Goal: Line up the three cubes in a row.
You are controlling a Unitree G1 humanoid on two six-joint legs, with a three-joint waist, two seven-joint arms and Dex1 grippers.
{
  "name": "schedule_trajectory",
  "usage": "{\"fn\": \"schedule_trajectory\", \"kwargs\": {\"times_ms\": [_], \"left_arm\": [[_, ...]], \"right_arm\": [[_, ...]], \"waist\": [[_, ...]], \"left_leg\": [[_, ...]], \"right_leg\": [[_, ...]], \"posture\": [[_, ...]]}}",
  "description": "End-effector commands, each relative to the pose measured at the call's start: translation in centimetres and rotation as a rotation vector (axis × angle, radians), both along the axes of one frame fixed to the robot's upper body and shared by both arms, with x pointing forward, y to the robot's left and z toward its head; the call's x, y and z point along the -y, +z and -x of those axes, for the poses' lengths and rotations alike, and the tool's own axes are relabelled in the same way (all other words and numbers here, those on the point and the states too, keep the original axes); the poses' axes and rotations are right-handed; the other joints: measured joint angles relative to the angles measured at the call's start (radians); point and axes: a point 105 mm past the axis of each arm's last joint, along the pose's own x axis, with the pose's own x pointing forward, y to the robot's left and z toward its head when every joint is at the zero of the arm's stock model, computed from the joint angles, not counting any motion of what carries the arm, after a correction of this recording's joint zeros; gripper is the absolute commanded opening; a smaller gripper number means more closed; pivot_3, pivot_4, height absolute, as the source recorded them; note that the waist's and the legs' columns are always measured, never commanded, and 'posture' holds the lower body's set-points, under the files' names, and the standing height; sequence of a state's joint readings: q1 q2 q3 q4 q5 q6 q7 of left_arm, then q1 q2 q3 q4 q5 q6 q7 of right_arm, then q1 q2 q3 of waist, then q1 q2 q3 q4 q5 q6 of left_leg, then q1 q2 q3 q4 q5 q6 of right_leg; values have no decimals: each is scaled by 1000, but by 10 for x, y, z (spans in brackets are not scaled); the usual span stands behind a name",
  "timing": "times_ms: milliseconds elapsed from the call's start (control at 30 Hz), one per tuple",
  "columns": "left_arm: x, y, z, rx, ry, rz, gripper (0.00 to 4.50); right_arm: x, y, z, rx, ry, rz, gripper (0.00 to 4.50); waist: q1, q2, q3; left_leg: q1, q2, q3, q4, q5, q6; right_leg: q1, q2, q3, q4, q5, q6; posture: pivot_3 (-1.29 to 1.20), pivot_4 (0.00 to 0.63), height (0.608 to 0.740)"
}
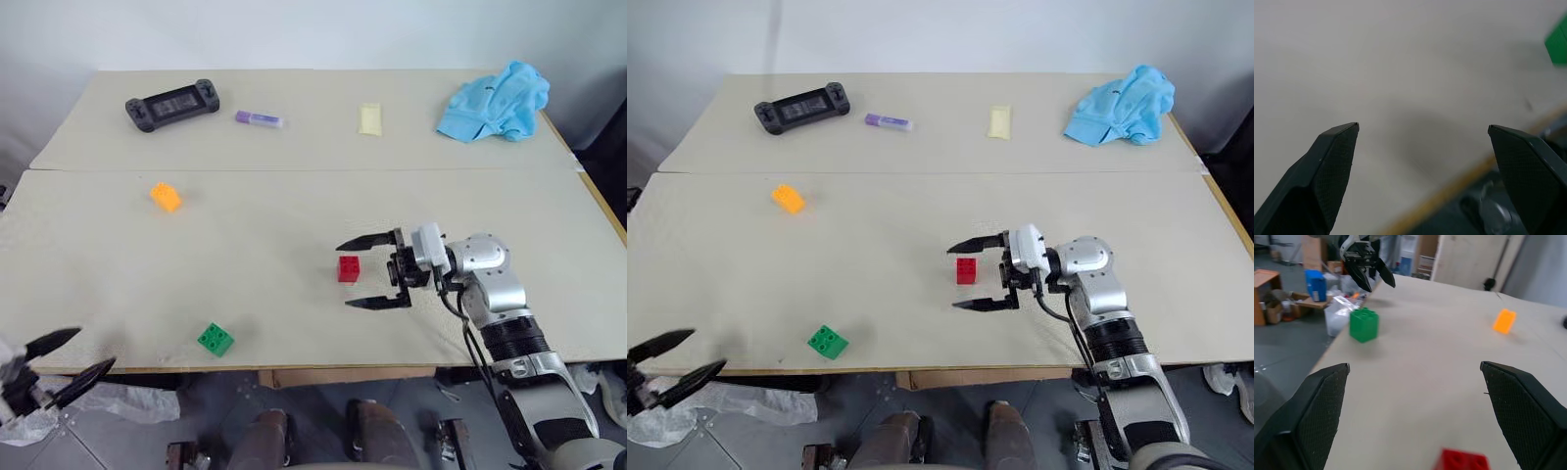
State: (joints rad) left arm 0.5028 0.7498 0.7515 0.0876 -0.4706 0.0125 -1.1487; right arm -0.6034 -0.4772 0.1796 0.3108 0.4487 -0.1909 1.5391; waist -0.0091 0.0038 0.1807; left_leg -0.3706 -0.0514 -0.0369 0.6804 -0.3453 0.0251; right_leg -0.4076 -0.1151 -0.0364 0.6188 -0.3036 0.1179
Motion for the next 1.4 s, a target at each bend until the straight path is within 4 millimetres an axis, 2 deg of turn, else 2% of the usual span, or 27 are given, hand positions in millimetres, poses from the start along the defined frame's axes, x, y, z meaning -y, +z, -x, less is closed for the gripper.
{"fn": "schedule_trajectory", "kwargs": {"times_ms": [33, 167, 300, 433, 500, 533, 633, 700, 733, 967, 1067, 1167, 1233, 1300, 1367, 1400], "left_arm": [[16, 13, 6, 64, -79, -23, 4500], [57, 25, 13, 111, -160, -1, 4500], [96, 28, 3, 225, -131, 49, 4500], [124, 17, -6, 236, -137, 99, 4500], [145, 4, -20, 238, -129, 146, 4500], [152, 0, -26, 245, -132, 143, 4500], [161, -3, -45, 266, -80, 153, 4500], [170, -7, -48, 243, -100, 167, 4500], [173, -10, -47, 226, -107, 169, 4500], [167, -13, -43, 189, -127, 135, 2380], [157, -10, -43, 180, -149, 109, 1501], [150, -4, -46, 189, -155, 103, 1531], [150, 30, -50, 212, -219, 314, 1531], [138, 65, -71, 201, -444, 199, 1531], [131, 88, -89, 203, -557, 87, 1531], [136, 94, -97, 199, -616, 68, 1531]], "right_arm": [[2, 4, 11, 42, 95, 10, 4489], [8, -2, 12, 29, 84, 31, 4489], [12, -4, 15, -16, 74, 25, 4489], [12, -9, 18, -28, 84, 43, 4489], [13, -11, 23, -98, 104, 83, 4489], [12, -10, 22, -79, 103, 73, 4489], [11, -7, 21, -48, 92, 62, 4489], [12, -6, 20, -50, 88, 62, 4489], [12, -6, 20, -49, 87, 61, 4489], [14, -7, 20, -50, 66, 69, 4500], [15, -7, 18, -42, 45, 66, 4500], [16, -8, 17, -30, 34, 65, 4500], [18, -6, 13, -28, 3, 62, 4500], [32, 0, 5, -24, -72, 58, 4500], [43, 3, 1, -18, -119, 64, 4500], [48, 3, 0, -18, -136, 65, 4500]], "waist": [[5, 0, 0], [3, -1, 0], [5, 0, 0], [5, 0, 0], [7, 1, 0], [10, 1, 0], [9, 0, 0], [9, 0, 0], [7, 0, 0], [8, 0, 0], [9, 0, 0], [8, 0, 0], [10, 0, 0], [21, -1, 1], [33, -2, 2], [33, 0, 2]], "left_leg": [[0, 0, 0, 0, 0, 0], [0, 1, -1, 0, -2, 0], [0, 1, -1, -1, -2, 0], [0, 1, 0, -1, -2, -1], [0, 1, 0, -1, -2, -1], [0, 1, 0, -1, -2, -1], [0, 1, -1, 1, -2, -1], [0, 1, -1, 1, -2, -1], [0, 1, -1, 1, -2, -1], [0, 1, -1, 0, -2, -1], [0, 1, -1, 1, -2, -1], [0, 1, -2, 1, -2, -1], [0, 1, -2, 1, -2, -1], [-1, 2, -5, 1, -1, -2], [-2, 1, -11, 3, 2, -6], [-3, 1, -12, 2, 2, -7]], "right_leg": [[0, 0, 0, 0, 0, 0], [0, 0, 0, -1, 0, 0], [0, 0, 0, -3, 0, 0], [0, 1, -1, -3, 0, 0], [1, 2, -1, -3, 0, 0], [1, 2, 0, -3, 0, 0], [2, 2, -1, -3, 0, 0], [2, 2, -2, -2, 0, 0], [1, 2, -1, -2, 0, 0], [1, 2, -1, -3, 0, 0], [1, 2, -1, -3, 0, 0], [2, 2, -2, -3, 0, 0], [2, 2, -2, -3, 0, 0], [2, 2, -4, -3, 0, 0], [2, 1, -11, -1, -2, -3], [2, 2, -12, -1, 0, -5]], "posture": [[0, 150, 740], [0, 150, 740], [0, 150, 740], [0, 150, 740], [0, 150, 740], [0, 150, 740], [0, 150, 740], [0, 150, 740], [0, 150, 740], [0, 150, 740], [0, 150, 740], [0, 150, 740], [0, 150, 740], [0, 150, 740], [0, 150, 740], [0, 150, 740]]}}
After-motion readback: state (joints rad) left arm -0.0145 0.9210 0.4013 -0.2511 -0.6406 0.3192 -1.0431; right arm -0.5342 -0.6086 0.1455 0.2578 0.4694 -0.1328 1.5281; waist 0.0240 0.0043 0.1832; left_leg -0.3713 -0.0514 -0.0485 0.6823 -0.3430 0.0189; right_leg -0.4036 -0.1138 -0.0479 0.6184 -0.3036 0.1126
